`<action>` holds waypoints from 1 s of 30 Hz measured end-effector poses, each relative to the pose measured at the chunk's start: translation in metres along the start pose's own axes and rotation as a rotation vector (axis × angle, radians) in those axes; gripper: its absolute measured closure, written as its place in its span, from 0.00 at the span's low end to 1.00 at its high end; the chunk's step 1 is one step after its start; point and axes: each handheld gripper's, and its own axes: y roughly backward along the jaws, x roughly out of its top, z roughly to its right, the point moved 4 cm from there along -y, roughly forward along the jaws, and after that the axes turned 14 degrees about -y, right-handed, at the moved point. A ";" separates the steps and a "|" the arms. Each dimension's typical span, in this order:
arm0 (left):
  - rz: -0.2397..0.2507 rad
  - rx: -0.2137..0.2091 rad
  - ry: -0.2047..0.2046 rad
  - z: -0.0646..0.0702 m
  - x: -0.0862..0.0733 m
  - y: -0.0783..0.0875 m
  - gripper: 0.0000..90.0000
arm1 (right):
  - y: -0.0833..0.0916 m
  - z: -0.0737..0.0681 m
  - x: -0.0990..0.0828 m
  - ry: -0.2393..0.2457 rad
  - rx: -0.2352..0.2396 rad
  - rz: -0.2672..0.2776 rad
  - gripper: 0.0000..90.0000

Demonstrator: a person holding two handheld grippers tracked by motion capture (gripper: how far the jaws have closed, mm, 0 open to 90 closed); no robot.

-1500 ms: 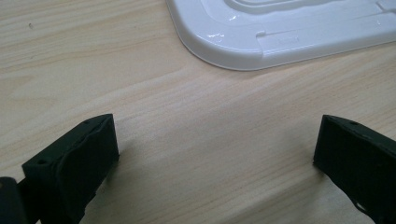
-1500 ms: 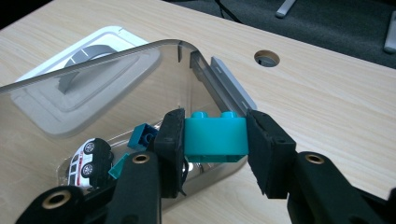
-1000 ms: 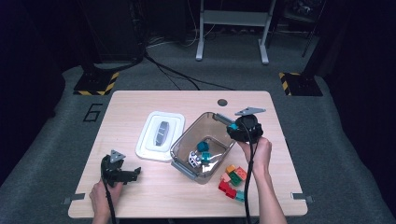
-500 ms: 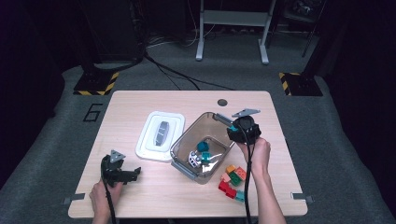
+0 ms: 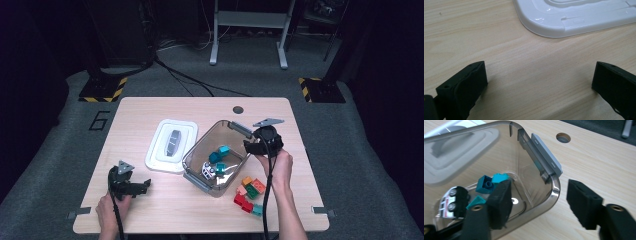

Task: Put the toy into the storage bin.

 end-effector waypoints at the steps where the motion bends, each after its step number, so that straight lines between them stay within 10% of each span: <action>1: 0.000 0.000 0.000 0.000 0.000 0.000 0.00 | 0.003 0.002 -0.001 -0.007 0.015 0.005 0.33; 14: -0.001 0.000 0.000 0.000 0.000 0.000 0.00 | 0.036 0.027 -0.043 -0.022 0.107 -0.008 0.00; 30: -0.001 0.000 -0.001 0.000 0.000 0.000 0.00 | 0.016 0.036 -0.100 -0.019 0.093 -0.107 0.05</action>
